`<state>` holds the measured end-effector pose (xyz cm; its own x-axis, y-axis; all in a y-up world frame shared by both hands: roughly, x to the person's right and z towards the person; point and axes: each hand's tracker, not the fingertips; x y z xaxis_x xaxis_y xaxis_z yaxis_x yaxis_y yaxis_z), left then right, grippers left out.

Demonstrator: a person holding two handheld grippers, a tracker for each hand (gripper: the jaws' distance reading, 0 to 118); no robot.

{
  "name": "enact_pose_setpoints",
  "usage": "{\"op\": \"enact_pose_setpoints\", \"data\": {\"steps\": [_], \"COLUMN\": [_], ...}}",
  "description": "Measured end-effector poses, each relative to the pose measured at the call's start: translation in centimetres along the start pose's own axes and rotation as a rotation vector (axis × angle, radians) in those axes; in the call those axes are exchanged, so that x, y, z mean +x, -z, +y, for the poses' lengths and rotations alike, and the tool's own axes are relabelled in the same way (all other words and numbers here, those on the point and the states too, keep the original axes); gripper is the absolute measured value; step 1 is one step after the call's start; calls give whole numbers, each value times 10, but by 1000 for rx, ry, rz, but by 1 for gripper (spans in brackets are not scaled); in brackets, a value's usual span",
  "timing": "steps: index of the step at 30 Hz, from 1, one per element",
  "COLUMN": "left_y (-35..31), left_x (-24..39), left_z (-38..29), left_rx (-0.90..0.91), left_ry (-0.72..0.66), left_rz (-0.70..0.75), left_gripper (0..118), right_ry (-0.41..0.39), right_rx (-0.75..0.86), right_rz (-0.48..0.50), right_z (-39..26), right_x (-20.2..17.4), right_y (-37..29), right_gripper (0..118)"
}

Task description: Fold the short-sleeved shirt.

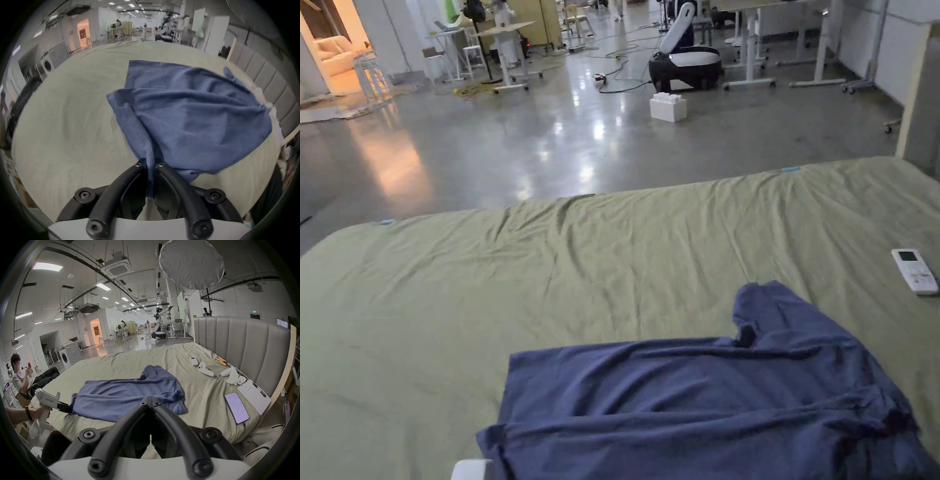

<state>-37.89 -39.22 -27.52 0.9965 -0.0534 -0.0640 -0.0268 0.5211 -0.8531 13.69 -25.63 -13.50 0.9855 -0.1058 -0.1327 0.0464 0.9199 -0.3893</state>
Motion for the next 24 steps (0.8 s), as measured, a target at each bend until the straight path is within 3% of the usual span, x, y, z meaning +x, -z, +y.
{"op": "enact_pose_setpoints", "data": {"steps": [1, 3, 4, 5, 6, 8, 11, 12, 14, 16, 17, 18, 19, 21, 22, 23, 24], "left_y": [3, 11, 13, 13, 13, 13, 11, 11, 12, 11, 11, 11, 11, 9, 8, 6, 0], "left_x": [6, 10, 9, 8, 7, 5, -1, -2, -3, -2, -2, -1, -1, -1, -2, -4, -8], "left_z": [1, 3, 6, 8, 9, 9, 6, 6, 5, 4, 4, 3, 2, 0, -1, -2, 0], "left_rx": [-13, -54, -63, -65, -73, -78, -67, -64, -62, -55, -54, -54, -51, -41, -36, -29, -21], "left_ry": [40, 82, 88, 86, 83, 73, 35, 25, 21, 32, 34, 35, 36, 37, 36, 31, 15], "left_rz": [3, 16, 13, 10, 6, -4, -24, -26, -29, -23, -21, -22, -19, -16, -15, -20, -33], "left_gripper": [8, 8, 8, 8, 8, 8, 8, 8, 8, 8, 8, 8, 8, 8, 8, 7, 6], "right_ry": [12, -21, 106, 37, 102, 154, 236, 228, 135, 65, 57, 10, -43, -205, -253, -162, -126], "right_rx": [-10, -16, -169, -124, -260, -245, -335, -381, -427, -493, -481, -448, -400, -375, -380, -454, -420], "right_rz": [-44, -39, -44, -69, -76, -96, -76, -104, -193, -211, -193, -207, -202, -259, -220, -213, -224], "right_z": [-2, 0, -9, -4, -13, -25, -39, -43, -53, -63, -66, -66, -64, -63, -61, -65, -60], "right_x": [4, 18, 29, 37, 46, 63, 80, 83, 84, 82, 79, 74, 67, 51, 51, 56, 64], "right_y": [7, 33, 55, 73, 96, 135, 184, 200, 222, 238, 238, 234, 227, 225, 230, 231, 229], "right_gripper": [0, 0, 0, 4, 21, 79, 71, 72, 72, 68, 63, 40, 8, 7, 7, 7, 7]}}
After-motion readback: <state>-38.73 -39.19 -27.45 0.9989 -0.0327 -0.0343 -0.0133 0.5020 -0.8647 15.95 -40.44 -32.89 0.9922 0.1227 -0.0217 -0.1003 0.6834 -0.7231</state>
